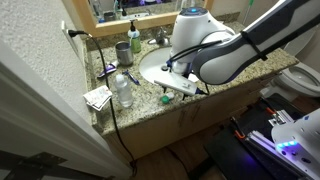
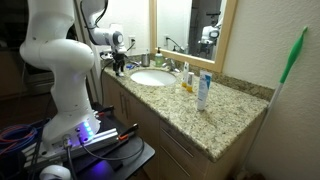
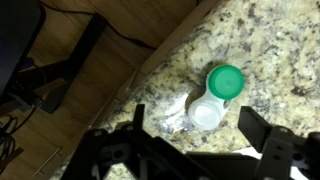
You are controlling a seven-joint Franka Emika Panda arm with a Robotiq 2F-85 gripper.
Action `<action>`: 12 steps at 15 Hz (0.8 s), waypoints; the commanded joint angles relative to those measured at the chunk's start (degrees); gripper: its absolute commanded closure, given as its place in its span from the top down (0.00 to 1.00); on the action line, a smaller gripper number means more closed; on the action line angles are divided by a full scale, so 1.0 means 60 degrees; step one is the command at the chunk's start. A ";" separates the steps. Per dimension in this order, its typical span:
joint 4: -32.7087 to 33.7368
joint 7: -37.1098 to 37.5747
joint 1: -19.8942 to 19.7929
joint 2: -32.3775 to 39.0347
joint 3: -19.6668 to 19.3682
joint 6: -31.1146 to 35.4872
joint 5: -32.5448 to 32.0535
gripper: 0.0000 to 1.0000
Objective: Open the lens case
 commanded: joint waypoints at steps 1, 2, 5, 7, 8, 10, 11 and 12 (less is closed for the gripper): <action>-0.0250 0.0027 -0.0076 -0.0240 -0.0011 -0.0049 0.0002 0.64; -0.0261 0.0077 -0.0077 -0.0245 -0.0041 -0.0034 -0.0031 0.57; -0.0253 0.0122 -0.0076 -0.0222 -0.0092 -0.0012 -0.0079 0.37; -0.0245 0.0147 -0.0073 -0.0204 -0.0119 -0.0002 -0.0109 0.28; -0.0247 0.0177 -0.0072 -0.0198 -0.0134 0.0017 -0.0123 0.22; -0.0243 0.0240 -0.0068 -0.0202 -0.0161 0.0018 -0.0156 0.17; -0.0247 0.0328 -0.0068 -0.0266 -0.0183 0.0028 -0.0204 0.17; -0.0272 0.0371 -0.0077 -0.0300 -0.0195 0.0038 -0.0222 0.16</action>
